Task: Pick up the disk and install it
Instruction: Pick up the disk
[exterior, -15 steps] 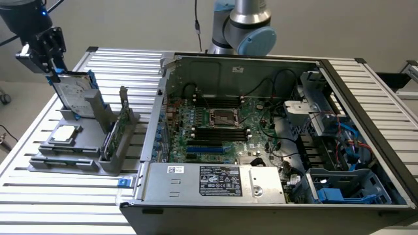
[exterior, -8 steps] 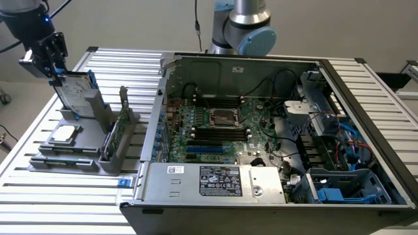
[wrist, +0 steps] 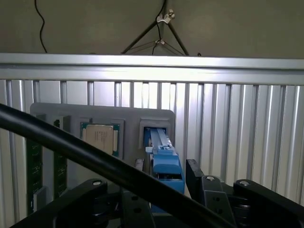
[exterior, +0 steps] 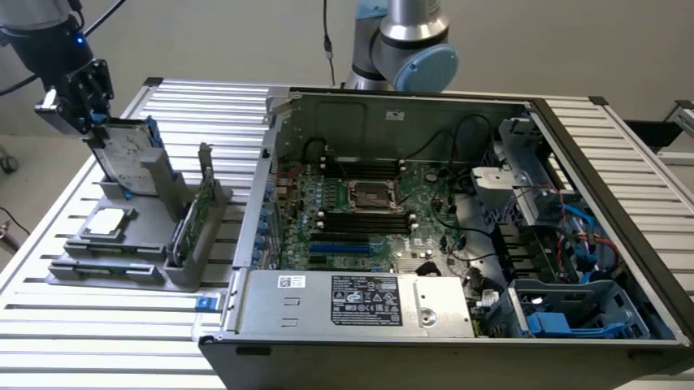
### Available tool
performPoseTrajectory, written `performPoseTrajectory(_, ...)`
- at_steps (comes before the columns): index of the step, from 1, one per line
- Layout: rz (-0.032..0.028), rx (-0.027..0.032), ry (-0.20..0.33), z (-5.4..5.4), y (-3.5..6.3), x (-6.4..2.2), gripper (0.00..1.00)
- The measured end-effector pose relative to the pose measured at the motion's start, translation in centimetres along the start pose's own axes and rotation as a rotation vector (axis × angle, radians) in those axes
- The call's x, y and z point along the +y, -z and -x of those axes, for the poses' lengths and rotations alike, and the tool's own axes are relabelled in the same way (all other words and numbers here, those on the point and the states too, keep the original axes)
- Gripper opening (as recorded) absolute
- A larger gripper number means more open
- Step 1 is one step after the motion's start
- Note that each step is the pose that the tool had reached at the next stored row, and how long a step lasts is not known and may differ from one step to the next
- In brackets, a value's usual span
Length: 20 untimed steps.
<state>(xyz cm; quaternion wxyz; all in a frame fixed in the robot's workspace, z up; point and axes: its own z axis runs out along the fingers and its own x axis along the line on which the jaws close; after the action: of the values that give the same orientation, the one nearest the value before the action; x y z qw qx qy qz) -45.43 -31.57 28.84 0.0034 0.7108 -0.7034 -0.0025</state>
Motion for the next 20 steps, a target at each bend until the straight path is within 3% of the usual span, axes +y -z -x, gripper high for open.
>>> performPoseTrajectory(20, 0.0, -0.002, -0.02, 0.01, 0.17, 0.03, 0.48)
